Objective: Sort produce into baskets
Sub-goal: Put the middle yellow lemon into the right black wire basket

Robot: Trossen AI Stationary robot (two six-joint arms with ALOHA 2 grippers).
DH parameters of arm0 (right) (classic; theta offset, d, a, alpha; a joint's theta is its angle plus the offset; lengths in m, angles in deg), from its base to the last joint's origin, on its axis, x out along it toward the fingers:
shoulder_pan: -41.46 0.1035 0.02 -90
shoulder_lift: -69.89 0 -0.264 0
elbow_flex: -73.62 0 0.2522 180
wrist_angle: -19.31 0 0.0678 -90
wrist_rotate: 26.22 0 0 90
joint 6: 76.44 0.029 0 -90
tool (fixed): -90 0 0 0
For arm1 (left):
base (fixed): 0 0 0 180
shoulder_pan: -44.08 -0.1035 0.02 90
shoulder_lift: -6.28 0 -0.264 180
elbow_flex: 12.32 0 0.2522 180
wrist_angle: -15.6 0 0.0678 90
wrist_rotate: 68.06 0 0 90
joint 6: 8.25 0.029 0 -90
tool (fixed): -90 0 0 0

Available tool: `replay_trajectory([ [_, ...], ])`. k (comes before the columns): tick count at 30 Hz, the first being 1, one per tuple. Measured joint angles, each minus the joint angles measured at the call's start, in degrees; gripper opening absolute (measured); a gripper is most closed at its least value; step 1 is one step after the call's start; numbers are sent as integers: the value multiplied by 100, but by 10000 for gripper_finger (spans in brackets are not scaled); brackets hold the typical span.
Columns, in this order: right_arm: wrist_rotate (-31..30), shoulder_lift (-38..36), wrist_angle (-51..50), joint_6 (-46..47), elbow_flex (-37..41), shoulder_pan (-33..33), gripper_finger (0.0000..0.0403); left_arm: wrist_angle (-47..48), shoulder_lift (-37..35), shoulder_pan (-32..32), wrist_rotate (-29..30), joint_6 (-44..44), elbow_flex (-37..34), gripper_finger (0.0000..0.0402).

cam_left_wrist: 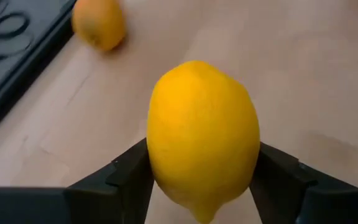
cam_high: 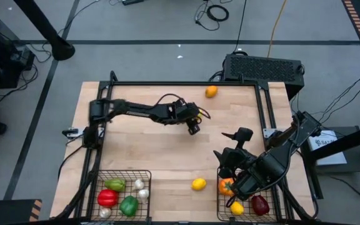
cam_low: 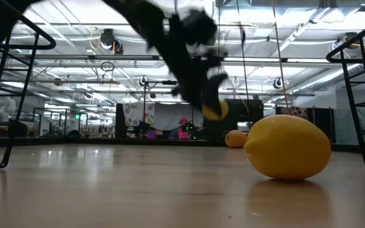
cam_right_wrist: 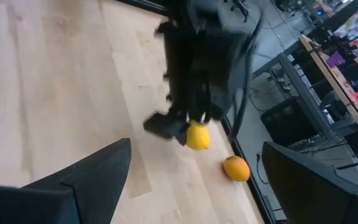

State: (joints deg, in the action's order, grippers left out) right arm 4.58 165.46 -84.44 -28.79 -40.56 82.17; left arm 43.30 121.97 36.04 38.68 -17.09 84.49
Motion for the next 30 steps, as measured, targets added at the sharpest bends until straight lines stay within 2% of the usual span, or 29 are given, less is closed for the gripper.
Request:
replay_trajectory([
  [4,-108,-54,-12,47,-69,278,352,301,-580,608,-128,66,11,224],
  [8,-953,-319,20,300,-276,706,352,238,-822,1340,-146,81,9,224],
  [10,-1186,-425,106,401,-317,901,352,41,-839,1696,-146,83,9,224],
  [16,-1066,-533,254,422,-317,1226,352,-816,-753,2624,-76,83,8,224],
  [21,-999,-531,294,422,-317,1312,352,-1678,-757,3162,-35,91,7,224],
  [26,-1003,-531,315,419,-315,1306,352,-2038,-660,3413,0,164,16,224],
  [30,-1002,-531,315,411,-315,1302,352,-2256,-306,3405,-83,35,266,224],
])
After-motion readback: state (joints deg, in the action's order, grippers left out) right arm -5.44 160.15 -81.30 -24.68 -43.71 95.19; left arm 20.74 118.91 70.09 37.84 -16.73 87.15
